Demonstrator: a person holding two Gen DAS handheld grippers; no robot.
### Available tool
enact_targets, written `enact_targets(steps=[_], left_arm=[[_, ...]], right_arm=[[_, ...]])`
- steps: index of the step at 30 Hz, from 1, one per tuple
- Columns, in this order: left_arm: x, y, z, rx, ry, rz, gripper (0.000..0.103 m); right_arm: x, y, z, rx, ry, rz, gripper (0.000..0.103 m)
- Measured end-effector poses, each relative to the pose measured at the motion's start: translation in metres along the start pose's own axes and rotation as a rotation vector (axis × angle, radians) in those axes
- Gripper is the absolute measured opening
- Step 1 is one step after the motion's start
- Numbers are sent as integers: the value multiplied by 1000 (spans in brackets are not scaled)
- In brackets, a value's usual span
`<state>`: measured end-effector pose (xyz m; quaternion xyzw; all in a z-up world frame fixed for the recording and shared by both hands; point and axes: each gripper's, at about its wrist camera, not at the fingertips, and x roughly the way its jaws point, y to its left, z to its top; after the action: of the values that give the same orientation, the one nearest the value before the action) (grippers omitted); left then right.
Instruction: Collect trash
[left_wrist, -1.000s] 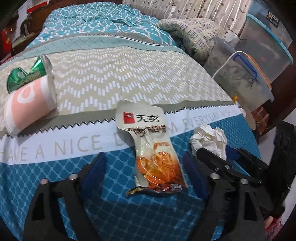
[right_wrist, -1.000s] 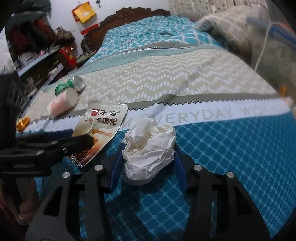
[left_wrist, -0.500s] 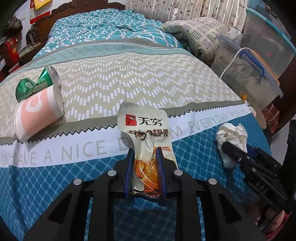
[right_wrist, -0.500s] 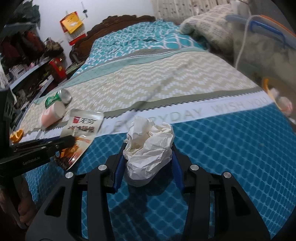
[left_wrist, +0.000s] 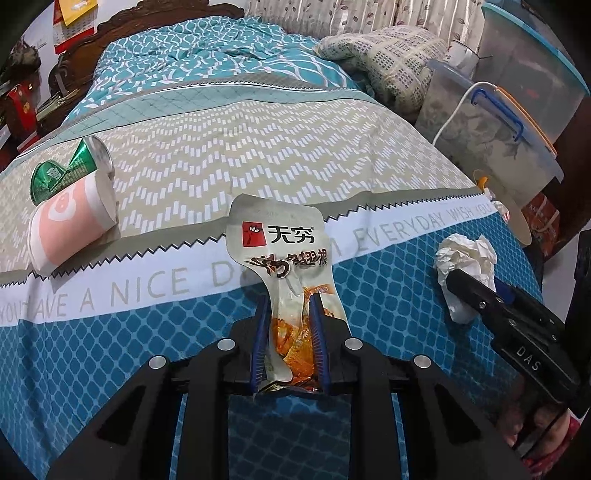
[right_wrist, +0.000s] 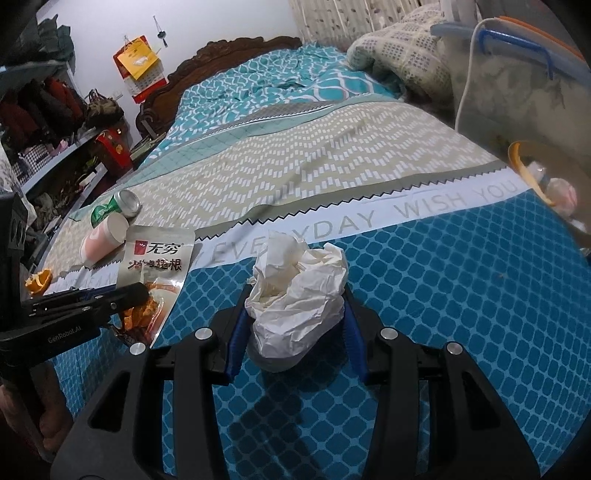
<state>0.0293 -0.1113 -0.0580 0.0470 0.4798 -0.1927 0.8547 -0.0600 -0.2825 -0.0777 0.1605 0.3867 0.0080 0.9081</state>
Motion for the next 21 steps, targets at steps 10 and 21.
enact_targets(steps=[10,21], left_arm=[[4,-31,-4,39,55,-196,18],[12,-83,-17,156,85,-223,50]], right_arm=[[-23,-33,-17,44,-14,-59,48],[-56,-69,-31,104,-94,-98,73]])
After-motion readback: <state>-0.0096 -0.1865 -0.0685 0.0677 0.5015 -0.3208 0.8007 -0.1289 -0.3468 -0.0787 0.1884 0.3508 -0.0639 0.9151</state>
